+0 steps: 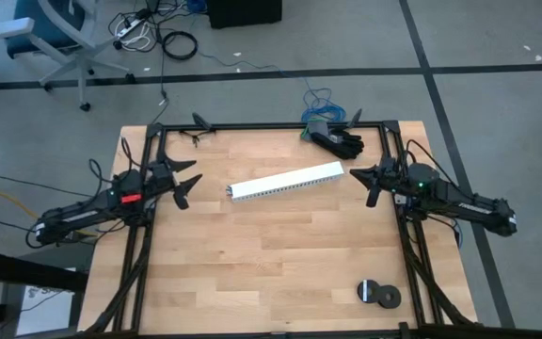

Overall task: Ziptie cables
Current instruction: Return to Home Position

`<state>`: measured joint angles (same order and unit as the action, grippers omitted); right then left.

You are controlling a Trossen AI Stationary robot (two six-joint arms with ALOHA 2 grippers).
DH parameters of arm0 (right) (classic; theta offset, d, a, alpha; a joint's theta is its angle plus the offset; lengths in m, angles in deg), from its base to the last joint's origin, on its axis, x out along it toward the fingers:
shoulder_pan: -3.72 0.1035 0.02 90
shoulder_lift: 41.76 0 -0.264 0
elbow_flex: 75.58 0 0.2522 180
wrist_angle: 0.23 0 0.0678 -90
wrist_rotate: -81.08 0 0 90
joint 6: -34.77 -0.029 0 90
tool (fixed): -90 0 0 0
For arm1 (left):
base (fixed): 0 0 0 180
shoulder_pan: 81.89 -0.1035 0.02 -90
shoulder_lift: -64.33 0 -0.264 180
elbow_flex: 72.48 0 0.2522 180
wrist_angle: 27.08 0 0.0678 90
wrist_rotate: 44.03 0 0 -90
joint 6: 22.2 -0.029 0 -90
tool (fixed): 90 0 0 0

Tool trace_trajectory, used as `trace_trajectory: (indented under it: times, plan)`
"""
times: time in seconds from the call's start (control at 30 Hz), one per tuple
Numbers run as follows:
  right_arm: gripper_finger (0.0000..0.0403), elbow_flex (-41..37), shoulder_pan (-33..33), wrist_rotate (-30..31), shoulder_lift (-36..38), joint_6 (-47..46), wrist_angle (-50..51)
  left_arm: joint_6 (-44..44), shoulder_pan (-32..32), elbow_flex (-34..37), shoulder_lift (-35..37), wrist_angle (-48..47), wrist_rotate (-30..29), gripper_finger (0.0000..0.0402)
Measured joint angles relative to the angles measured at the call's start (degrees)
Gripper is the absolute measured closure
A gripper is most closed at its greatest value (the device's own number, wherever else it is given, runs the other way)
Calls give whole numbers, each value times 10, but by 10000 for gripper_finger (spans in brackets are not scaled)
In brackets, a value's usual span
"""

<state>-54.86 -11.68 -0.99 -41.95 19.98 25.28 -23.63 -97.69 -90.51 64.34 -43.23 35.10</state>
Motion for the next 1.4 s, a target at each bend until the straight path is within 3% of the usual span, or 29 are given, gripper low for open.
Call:
trace_trajectory:
  times: [0.13,0.37,0.47,0.93,1.07,1.3,1.4]
  plan:
    - [403,0,4,0,0,3,2,1,0,33,0,47,0,157]
    - [403,0,4,19,0,-62,113,17,0,38,0,46,-9,157]
    - [403,1,4,15,-3,-75,115,23,0,38,-7,44,-4,157]
    - [403,0,4,10,-2,-72,107,50,0,38,-116,33,71,161]
    - [403,0,4,9,-2,-72,107,28,0,38,-120,48,87,207]
    - [403,0,4,9,-2,-72,106,1,0,38,-120,48,148,375]
    - [403,0,4,9,-2,-71,106,0,0,38,-118,56,179,390]
